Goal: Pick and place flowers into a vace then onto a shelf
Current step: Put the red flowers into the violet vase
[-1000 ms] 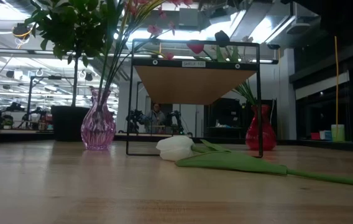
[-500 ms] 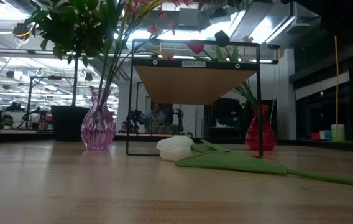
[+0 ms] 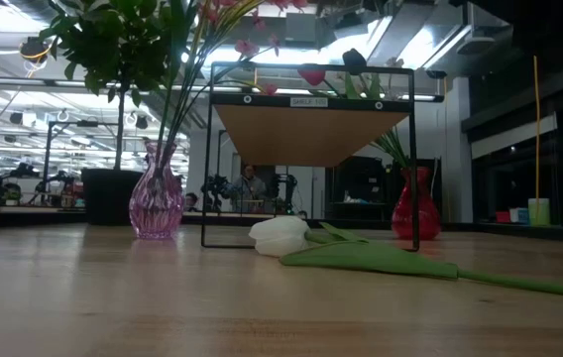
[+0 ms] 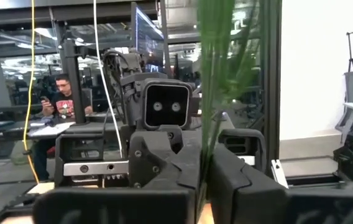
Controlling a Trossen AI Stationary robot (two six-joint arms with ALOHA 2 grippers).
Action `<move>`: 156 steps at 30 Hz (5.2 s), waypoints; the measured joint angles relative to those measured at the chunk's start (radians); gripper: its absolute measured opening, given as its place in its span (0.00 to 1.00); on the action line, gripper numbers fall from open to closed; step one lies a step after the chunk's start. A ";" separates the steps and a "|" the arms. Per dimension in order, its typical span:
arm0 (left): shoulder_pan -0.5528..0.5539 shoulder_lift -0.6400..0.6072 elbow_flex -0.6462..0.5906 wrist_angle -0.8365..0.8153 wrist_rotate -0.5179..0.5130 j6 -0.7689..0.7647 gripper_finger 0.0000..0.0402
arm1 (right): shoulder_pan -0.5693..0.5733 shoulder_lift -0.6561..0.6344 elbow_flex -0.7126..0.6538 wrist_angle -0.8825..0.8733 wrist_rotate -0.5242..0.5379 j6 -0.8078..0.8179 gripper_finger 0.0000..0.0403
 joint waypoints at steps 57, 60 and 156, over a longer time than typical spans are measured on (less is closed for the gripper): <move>-0.432 -0.508 -0.418 -0.268 -1.074 -0.122 0.01 | 0.153 -0.197 -0.008 -0.528 0.355 0.022 0.01; -0.432 -0.528 -0.457 -0.267 -1.128 -0.161 0.01 | 0.153 -0.193 -0.008 -0.532 0.355 0.022 0.00; -0.201 -0.395 -0.480 -0.813 -0.957 -0.816 0.36 | 0.152 -0.193 -0.008 -0.582 0.352 0.049 0.00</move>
